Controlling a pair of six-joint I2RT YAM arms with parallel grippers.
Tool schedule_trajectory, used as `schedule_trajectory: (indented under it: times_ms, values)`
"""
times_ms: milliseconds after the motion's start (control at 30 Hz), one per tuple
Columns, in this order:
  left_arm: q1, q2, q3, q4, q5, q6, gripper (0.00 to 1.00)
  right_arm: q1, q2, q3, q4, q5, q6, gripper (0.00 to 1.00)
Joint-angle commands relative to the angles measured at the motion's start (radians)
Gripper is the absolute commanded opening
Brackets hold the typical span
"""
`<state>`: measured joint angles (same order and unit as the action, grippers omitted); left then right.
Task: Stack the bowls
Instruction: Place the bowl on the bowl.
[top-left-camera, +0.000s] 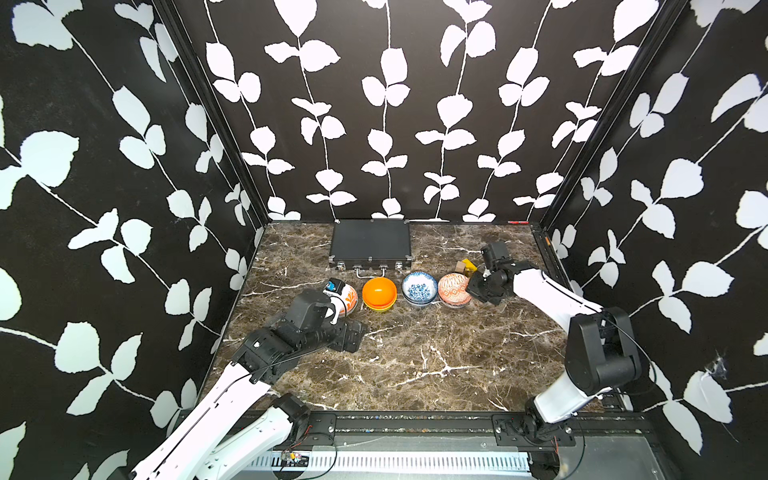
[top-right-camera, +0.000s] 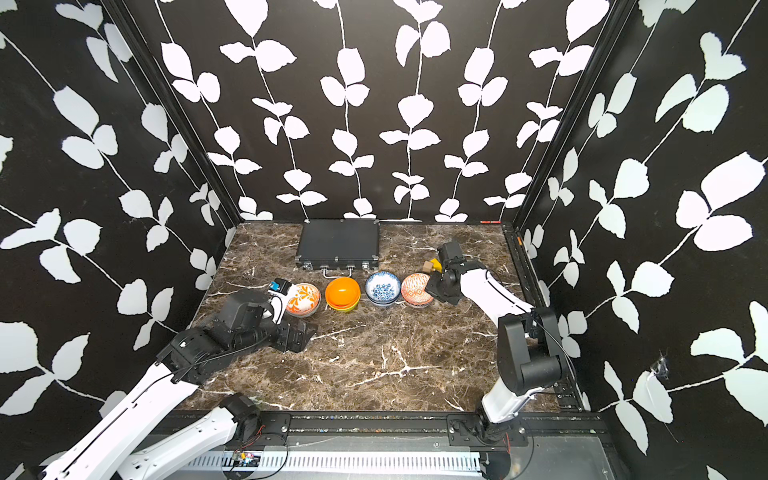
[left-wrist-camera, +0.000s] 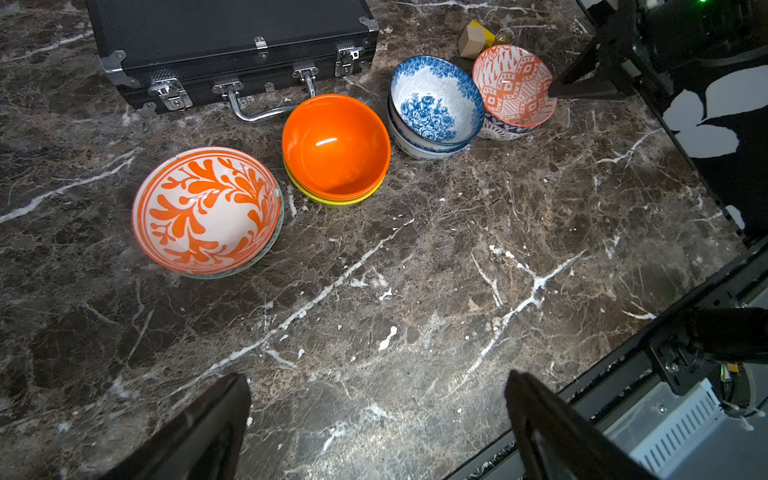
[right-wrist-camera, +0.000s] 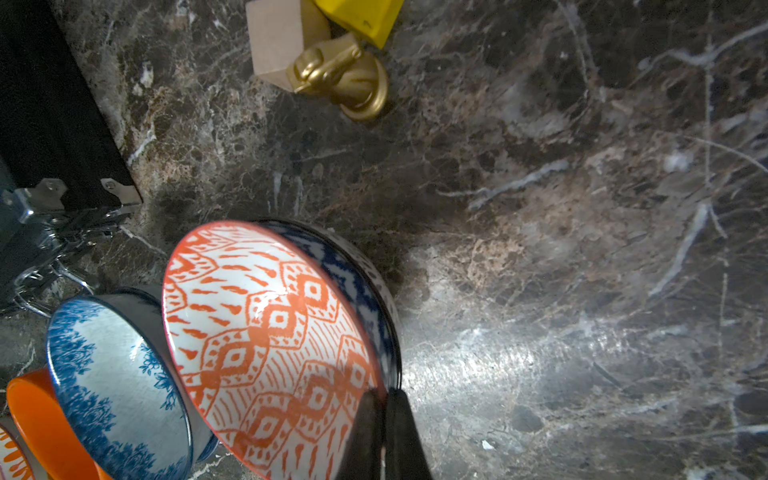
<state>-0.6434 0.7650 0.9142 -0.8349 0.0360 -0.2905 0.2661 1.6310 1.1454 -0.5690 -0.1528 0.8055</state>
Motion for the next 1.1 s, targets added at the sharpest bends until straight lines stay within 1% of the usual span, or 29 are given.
schedule_trajectory:
  times_ms: [0,367,400,467,567,600,633,767,867,967,1033,1067]
  values:
    - [0.002,-0.012,-0.002,0.002,-0.008,0.006,0.99,0.005,0.021,-0.026,0.026,-0.025,0.013,0.00]
    - [0.002,-0.012,-0.003,0.002,-0.008,0.005,0.99,0.004,0.015,-0.029,0.017,-0.019,0.008,0.00]
    - [0.000,-0.012,-0.002,0.002,-0.008,0.005,0.98,0.004,0.013,-0.030,0.014,-0.020,0.007,0.01]
    - [0.001,-0.012,-0.003,0.002,-0.008,0.005,0.99,0.005,0.005,-0.028,0.010,-0.021,0.002,0.18]
    - [0.002,-0.010,-0.004,0.003,-0.008,0.005,0.98,0.005,-0.020,-0.024,-0.008,-0.006,0.000,0.45]
    - [0.000,-0.009,-0.004,0.003,-0.008,0.006,0.99,0.006,-0.023,-0.022,-0.015,0.002,-0.001,0.53]
    - [0.000,-0.008,-0.004,0.003,-0.008,0.005,0.99,0.006,-0.040,-0.020,-0.022,0.008,-0.003,0.57]
    - [-0.001,-0.007,-0.005,0.006,-0.009,0.005,0.99,0.005,-0.102,-0.008,-0.057,0.030,-0.009,0.65]
    - [-0.001,-0.011,-0.006,0.007,-0.020,0.003,0.99,0.005,-0.158,-0.008,-0.082,0.063,-0.017,0.68]
    - [0.002,-0.027,-0.010,0.013,-0.055,-0.008,0.99,0.005,-0.236,-0.023,-0.093,0.116,-0.035,0.70]
    - [0.001,-0.043,-0.019,0.042,-0.070,-0.031,0.99,0.005,-0.298,-0.045,-0.091,0.179,-0.051,0.79]
    - [0.000,-0.050,-0.036,0.071,-0.078,-0.061,0.99,0.006,-0.333,-0.060,-0.086,0.214,-0.063,0.94]
